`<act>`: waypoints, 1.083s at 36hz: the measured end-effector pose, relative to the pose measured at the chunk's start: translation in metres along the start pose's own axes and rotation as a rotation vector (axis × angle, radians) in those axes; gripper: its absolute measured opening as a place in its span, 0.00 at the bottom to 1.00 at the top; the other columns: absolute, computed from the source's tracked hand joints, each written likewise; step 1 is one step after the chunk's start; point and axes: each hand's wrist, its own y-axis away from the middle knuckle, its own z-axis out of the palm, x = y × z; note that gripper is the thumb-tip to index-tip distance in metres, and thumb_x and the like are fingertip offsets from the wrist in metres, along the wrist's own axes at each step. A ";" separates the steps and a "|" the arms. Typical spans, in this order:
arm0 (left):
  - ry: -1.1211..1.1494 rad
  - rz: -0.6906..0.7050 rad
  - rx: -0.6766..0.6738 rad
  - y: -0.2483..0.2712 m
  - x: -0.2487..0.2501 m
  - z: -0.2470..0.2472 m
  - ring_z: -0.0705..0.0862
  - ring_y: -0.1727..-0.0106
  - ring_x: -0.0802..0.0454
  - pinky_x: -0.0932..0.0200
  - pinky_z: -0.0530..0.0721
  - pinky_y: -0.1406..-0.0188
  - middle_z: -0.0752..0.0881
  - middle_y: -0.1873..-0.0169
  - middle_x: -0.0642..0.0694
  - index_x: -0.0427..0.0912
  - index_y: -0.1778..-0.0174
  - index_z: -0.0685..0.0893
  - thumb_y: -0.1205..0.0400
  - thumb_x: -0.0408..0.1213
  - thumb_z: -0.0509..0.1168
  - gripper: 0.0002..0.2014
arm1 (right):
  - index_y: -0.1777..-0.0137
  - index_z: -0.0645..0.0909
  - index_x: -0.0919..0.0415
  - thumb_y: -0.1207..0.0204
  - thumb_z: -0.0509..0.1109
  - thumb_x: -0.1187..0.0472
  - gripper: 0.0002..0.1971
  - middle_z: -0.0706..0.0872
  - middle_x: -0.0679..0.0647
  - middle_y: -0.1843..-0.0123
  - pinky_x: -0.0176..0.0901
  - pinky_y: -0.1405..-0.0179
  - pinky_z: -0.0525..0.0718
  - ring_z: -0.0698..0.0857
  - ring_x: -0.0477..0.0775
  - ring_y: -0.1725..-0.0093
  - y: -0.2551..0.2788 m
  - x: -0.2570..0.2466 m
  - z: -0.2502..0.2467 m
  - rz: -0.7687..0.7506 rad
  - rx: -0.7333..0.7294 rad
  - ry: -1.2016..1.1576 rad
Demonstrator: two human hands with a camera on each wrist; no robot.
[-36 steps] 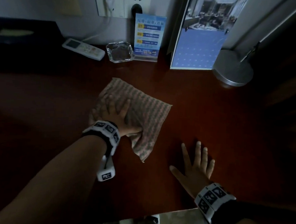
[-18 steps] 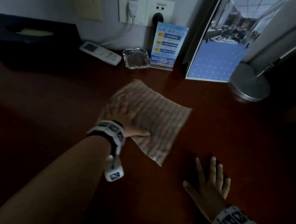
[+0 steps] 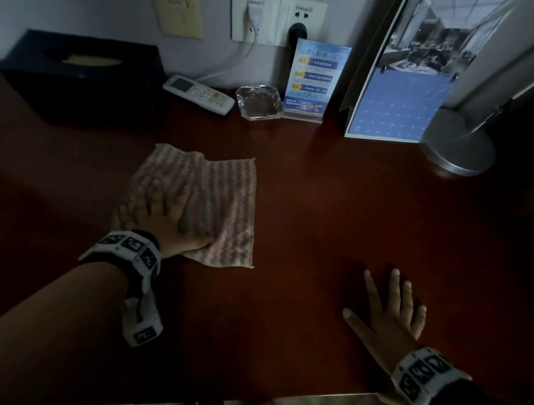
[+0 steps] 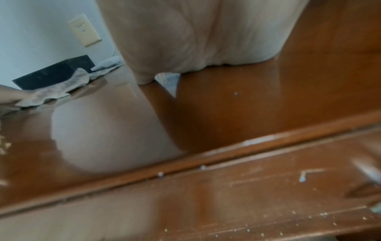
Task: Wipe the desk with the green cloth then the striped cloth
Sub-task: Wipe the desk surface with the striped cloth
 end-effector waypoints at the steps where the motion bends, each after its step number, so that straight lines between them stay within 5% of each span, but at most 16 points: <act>1: -0.012 0.020 -0.016 0.006 0.004 0.004 0.30 0.20 0.37 0.32 0.39 0.23 0.21 0.23 0.46 0.68 0.24 0.26 0.35 0.78 0.58 0.56 | 0.30 0.18 0.34 0.34 0.36 0.23 0.40 0.13 0.51 0.28 0.66 0.22 0.35 0.25 0.59 0.21 -0.001 0.001 0.001 -0.002 0.006 -0.001; 14: -0.182 0.214 -0.151 0.102 0.068 0.073 0.23 0.23 0.36 0.30 0.36 0.25 0.22 0.23 0.42 0.60 0.20 0.33 0.35 0.77 0.60 0.57 | 0.21 0.28 0.36 0.27 0.44 0.25 0.41 0.23 0.56 0.19 0.66 0.22 0.37 0.30 0.61 0.19 -0.002 0.001 0.003 -0.019 0.091 -0.023; 21: -0.017 0.116 -0.132 0.142 0.062 0.106 0.22 0.23 0.38 0.31 0.33 0.24 0.20 0.24 0.46 0.67 0.23 0.29 0.32 0.76 0.58 0.53 | 0.20 0.28 0.40 0.26 0.44 0.26 0.41 0.25 0.58 0.19 0.66 0.21 0.38 0.31 0.62 0.19 0.003 -0.001 -0.006 -0.035 0.056 0.017; 25: 0.098 0.014 -0.106 0.159 0.049 0.124 0.27 0.21 0.36 0.32 0.34 0.24 0.21 0.23 0.47 0.69 0.25 0.27 0.30 0.77 0.53 0.49 | 0.17 0.45 0.46 0.18 0.54 0.40 0.34 0.35 0.56 0.16 0.65 0.22 0.42 0.40 0.59 0.17 0.029 -0.013 -0.009 -0.270 0.199 0.121; 27: 0.128 -0.007 -0.090 0.164 0.042 0.129 0.28 0.20 0.36 0.31 0.35 0.24 0.22 0.23 0.46 0.69 0.25 0.27 0.30 0.77 0.52 0.48 | 0.20 0.62 0.47 0.21 0.59 0.44 0.29 0.53 0.57 0.16 0.62 0.22 0.54 0.55 0.61 0.18 0.051 -0.022 -0.005 -0.535 0.266 0.032; 30: 0.133 0.010 -0.114 0.173 0.031 0.130 0.29 0.20 0.37 0.32 0.38 0.22 0.24 0.22 0.46 0.68 0.23 0.28 0.30 0.76 0.54 0.49 | 0.38 0.84 0.56 0.31 0.64 0.44 0.25 0.84 0.57 0.37 0.57 0.44 0.82 0.85 0.62 0.42 0.078 -0.034 0.011 -0.840 0.280 -0.095; 31: 0.111 0.028 -0.122 0.177 0.027 0.130 0.30 0.20 0.37 0.33 0.39 0.22 0.25 0.21 0.45 0.67 0.23 0.29 0.29 0.74 0.56 0.49 | 0.39 0.84 0.57 0.33 0.66 0.42 0.27 0.85 0.57 0.38 0.56 0.45 0.83 0.86 0.62 0.44 0.086 -0.037 0.016 -0.886 0.264 -0.069; 34: -0.052 0.073 -0.098 0.193 0.013 0.135 0.33 0.19 0.35 0.32 0.42 0.22 0.26 0.21 0.44 0.65 0.21 0.31 0.31 0.71 0.63 0.54 | 0.23 0.68 0.53 0.30 0.71 0.42 0.36 0.67 0.51 0.21 0.49 0.27 0.67 0.68 0.56 0.25 0.095 -0.038 0.031 -0.851 0.115 0.092; 36: -0.155 0.084 -0.090 0.199 0.001 0.142 0.36 0.19 0.33 0.31 0.46 0.23 0.26 0.21 0.44 0.65 0.22 0.30 0.31 0.65 0.70 0.57 | 0.22 0.66 0.52 0.30 0.73 0.48 0.36 0.62 0.49 0.19 0.49 0.26 0.65 0.64 0.55 0.23 0.097 -0.038 0.037 -0.799 0.102 0.092; 37: -0.192 0.087 -0.071 0.200 -0.004 0.146 0.37 0.19 0.33 0.31 0.48 0.23 0.26 0.21 0.43 0.65 0.22 0.31 0.29 0.59 0.72 0.56 | 0.25 0.70 0.53 0.33 0.76 0.51 0.35 0.66 0.50 0.20 0.52 0.30 0.70 0.69 0.56 0.25 0.098 -0.038 0.039 -0.802 0.103 0.076; 39: -0.229 0.103 0.012 0.198 -0.013 0.149 0.37 0.18 0.35 0.34 0.51 0.21 0.29 0.20 0.43 0.66 0.21 0.33 0.22 0.45 0.68 0.50 | 0.40 0.84 0.54 0.48 0.84 0.54 0.32 0.82 0.52 0.34 0.52 0.53 0.85 0.85 0.58 0.43 0.095 -0.040 0.043 -0.797 0.173 0.084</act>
